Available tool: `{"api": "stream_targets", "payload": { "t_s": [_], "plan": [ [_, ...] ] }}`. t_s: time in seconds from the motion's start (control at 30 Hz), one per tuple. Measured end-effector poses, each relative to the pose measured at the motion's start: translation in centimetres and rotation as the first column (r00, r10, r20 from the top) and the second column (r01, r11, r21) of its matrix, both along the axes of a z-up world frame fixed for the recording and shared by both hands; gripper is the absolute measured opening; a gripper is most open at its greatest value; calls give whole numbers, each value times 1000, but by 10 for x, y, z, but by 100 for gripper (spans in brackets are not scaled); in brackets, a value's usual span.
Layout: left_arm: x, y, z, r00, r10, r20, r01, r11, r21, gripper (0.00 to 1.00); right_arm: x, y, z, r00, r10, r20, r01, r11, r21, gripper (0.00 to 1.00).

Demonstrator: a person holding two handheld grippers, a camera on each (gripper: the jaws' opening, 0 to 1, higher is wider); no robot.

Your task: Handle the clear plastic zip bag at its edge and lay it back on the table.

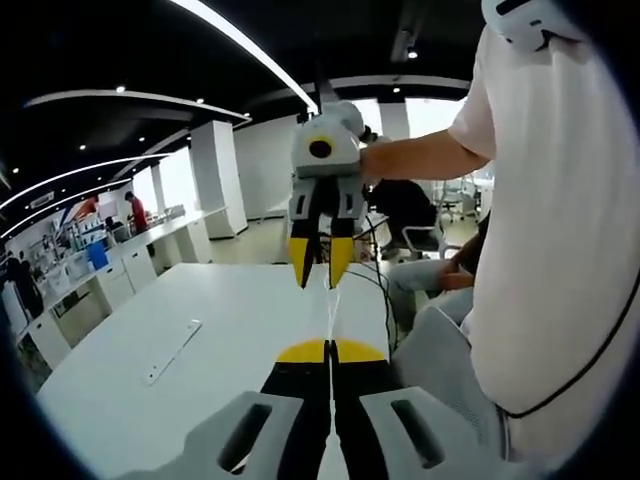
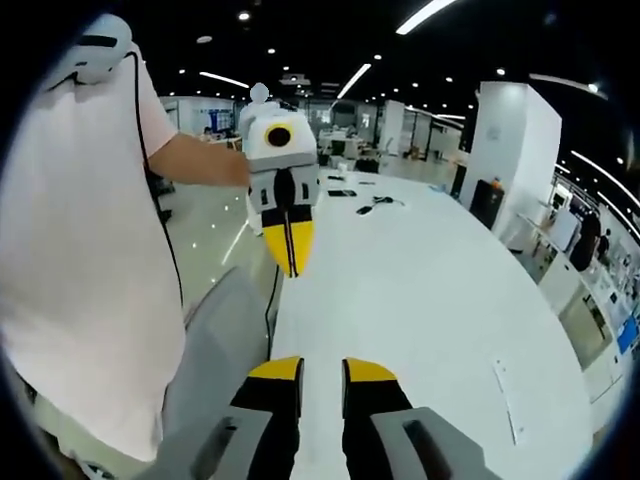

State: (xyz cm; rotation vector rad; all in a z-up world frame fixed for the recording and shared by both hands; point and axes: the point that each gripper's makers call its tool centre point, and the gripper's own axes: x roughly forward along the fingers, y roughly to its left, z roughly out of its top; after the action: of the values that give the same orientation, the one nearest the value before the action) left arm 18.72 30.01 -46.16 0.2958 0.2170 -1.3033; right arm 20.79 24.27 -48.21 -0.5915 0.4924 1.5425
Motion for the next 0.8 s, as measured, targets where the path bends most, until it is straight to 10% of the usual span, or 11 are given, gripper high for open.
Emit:
{"api": "stream_targets", "payload": {
  "t_s": [0.8],
  "plan": [
    [4, -1, 4, 1000, -1, 8, 1, 1000, -10, 0, -12, -2, -14, 998, 36, -48, -37, 999, -32, 0]
  ]
}}
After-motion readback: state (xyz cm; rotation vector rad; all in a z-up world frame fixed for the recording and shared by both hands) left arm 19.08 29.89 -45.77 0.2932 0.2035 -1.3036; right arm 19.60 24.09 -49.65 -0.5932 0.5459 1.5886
